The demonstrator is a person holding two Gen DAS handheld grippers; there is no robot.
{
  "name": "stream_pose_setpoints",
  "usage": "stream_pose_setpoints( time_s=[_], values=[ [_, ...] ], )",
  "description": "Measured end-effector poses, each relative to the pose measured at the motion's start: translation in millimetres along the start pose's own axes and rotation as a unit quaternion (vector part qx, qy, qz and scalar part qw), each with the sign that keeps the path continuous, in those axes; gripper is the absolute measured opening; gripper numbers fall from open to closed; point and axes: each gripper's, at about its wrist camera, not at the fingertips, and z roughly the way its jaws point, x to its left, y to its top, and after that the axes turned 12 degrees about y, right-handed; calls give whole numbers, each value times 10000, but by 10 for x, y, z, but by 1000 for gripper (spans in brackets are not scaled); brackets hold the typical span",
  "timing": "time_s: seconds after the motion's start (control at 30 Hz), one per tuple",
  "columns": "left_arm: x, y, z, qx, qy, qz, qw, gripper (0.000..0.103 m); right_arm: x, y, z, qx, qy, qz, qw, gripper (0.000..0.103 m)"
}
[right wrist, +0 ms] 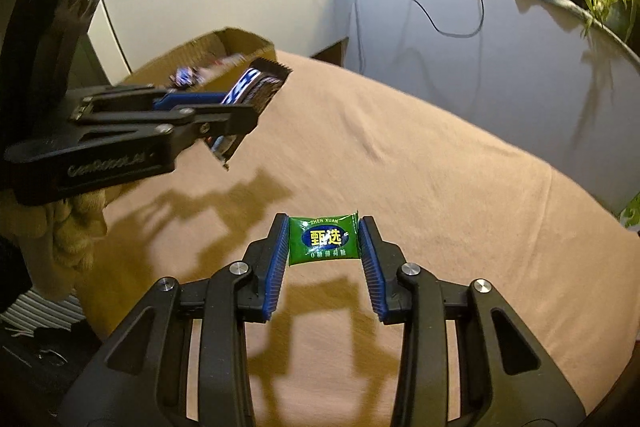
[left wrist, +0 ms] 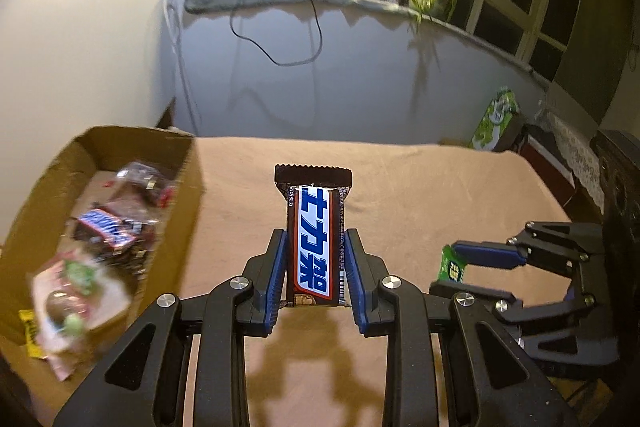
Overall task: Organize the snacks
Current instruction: 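Carry the green candy and chocolate bar into the box and open both tools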
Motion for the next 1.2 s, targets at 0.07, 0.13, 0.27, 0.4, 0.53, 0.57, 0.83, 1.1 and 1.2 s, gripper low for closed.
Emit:
stream_pose_setpoints(
  time_s=[0.07,0.13,0.27,0.4,0.53,0.57,0.83,1.1,1.2],
  values=[
    [74,-9,-79,-76,34,-40,10000,26,80,79,-1,-67,47,-54,10000,37],
    [162,-24,-176,-168,97,-77,9998,26,172,162,10,-131,77,-126,9998,37],
    [350,-58,-313,-291,204,-217,9991,27,344,326,57,-211,187,-246,9993,37],
    [575,-92,-430,-381,349,-376,9980,27,521,497,132,-256,292,-391,9985,37],
    [759,-138,-516,-439,482,-503,9966,27,675,672,242,-275,418,-505,9975,37],
    [796,-146,-527,-445,513,-527,9963,27,724,717,277,-273,449,-547,9971,37],
    [1081,-207,-612,-513,775,-656,9935,26,981,993,540,-251,674,-751,9946,37],
    [1271,-238,-608,-492,997,-751,9910,27,1125,1224,779,-219,929,-841,9919,37],
    [1335,-258,-596,-475,1062,-790,9901,27,1182,1304,884,-189,999,-890,9908,37]
  ],
)
